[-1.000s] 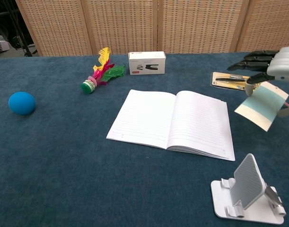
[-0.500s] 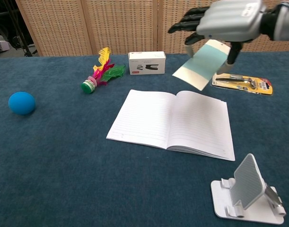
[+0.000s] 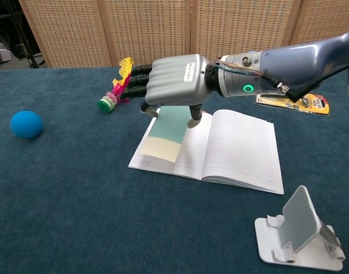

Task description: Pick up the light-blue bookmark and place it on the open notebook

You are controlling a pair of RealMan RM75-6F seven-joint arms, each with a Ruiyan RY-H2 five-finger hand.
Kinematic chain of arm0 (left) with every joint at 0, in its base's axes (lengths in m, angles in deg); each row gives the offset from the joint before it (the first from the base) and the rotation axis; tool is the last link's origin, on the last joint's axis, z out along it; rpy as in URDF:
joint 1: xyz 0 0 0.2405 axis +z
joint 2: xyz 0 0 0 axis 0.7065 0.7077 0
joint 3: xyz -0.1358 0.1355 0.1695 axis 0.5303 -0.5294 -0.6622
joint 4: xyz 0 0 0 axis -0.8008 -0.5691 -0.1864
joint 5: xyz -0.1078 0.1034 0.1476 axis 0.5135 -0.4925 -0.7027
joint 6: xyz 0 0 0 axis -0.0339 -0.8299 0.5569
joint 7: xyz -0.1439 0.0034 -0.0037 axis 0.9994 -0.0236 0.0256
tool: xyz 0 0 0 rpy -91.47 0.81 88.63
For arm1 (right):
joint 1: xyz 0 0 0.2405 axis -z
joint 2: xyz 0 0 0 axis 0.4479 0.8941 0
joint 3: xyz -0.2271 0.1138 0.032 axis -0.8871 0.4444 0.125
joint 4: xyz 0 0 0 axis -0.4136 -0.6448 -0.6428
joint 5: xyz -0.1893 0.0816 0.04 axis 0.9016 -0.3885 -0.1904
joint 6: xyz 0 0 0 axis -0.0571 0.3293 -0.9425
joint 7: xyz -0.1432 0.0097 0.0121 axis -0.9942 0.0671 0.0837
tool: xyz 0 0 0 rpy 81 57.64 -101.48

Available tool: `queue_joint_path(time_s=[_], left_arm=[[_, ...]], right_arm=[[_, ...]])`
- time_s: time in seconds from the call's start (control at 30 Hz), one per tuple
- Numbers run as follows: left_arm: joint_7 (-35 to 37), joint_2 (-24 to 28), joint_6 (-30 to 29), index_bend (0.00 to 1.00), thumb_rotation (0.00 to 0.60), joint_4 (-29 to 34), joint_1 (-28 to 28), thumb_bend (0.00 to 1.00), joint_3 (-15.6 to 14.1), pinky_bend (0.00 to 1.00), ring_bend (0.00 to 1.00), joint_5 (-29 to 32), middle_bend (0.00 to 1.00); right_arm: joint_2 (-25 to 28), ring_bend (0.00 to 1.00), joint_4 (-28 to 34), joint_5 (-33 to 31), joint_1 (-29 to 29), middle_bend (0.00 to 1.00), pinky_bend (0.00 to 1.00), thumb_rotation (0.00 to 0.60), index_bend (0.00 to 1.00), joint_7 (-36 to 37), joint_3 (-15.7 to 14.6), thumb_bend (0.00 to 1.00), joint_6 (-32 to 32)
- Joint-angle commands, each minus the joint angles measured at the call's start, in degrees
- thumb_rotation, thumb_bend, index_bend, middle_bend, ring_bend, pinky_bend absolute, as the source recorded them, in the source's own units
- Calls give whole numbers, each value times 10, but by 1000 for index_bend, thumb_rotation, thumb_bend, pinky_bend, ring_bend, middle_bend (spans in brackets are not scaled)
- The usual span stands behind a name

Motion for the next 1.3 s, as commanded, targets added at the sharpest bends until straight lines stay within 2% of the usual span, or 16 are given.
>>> queue_joint_path(time_s=[0.03,0.2,0.7,1.0,1.1,1.17,1.23,1.3], left_arm=[[0,0,3,0,600,-1,-2,0,1,0,0,4,0],[-1,0,4,0,600,-1,-3,0,1,0,0,7,0],[-9,-3,2,0,600,1,-6,0,-4,0,0,5,0],[-11,-4,2,0,600,1,-8,0,-5,0,0,7,0],[-11,-4,2,0,600,1,-8,0,-5,0,0,7,0],[-11,-3,3,0,600,1,-9,0,-6,0,0,7,0],[-12,-3,4,0,600,2,-9,0,-5,0,0,8,0],[-12,-3,4,0,600,1,-9,0,-6,0,0,8,0]], right_arm=[[-10,0,-16,6,-8,33,0,600,518,1,-7,260,1],[-12,0,-36,18,-12,33,0,600,519,3,-25,293,-7],[-7,0,-57,41,9,33,0,600,519,2,-81,306,-43],[-12,0,-67,43,14,33,4,600,498,4,-91,306,-54],[-12,0,-70,42,14,31,6,600,356,-1,-90,225,-58],[-14,0,-73,40,15,22,6,600,219,-13,-86,117,-62],[-15,0,-72,36,16,13,6,600,129,-19,-83,49,-64],[-14,0,-71,35,17,8,7,600,85,-22,-81,10,-65]])
